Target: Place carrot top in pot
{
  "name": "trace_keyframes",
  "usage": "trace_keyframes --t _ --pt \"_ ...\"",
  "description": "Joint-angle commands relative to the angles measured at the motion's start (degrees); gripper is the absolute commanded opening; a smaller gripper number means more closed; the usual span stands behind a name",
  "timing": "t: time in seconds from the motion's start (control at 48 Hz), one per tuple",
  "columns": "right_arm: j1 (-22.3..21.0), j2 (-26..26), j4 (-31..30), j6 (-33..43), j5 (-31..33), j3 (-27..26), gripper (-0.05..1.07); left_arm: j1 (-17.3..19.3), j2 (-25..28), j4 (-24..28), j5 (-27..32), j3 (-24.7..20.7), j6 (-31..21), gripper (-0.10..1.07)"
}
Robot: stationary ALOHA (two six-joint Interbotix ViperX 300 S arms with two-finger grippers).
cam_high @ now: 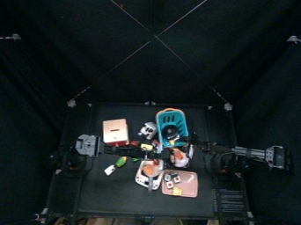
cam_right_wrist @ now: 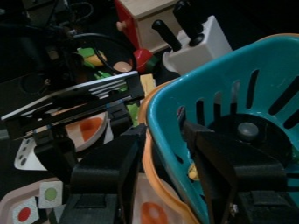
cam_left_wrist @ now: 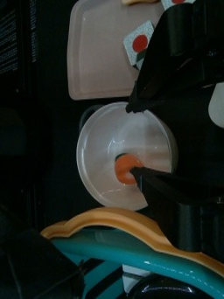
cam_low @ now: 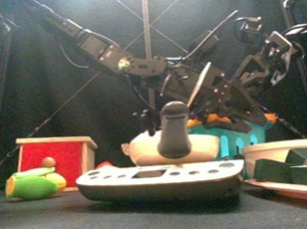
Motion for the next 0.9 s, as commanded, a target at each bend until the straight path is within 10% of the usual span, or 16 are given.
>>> trace_keyframes --t 0.0,0.646,0.875 --pt "-0.4 -0.3 0.0 0.1 -0.2 -0.6 0.79 0.0 -2.0 0.1 -0.2 -1.1 0.1 0.89" --pt "-0.4 -0.3 -0.1 0.1 -0.2 -0.8 0.79 -0.2 -5.1 0.6 -0.3 1.9 0.2 0.89" --pt "-0.4 -0.3 0.0 0.1 -0.2 -0.8 0.79 -0.2 -12.5 1.1 -1.2 9.8 0.1 0.88"
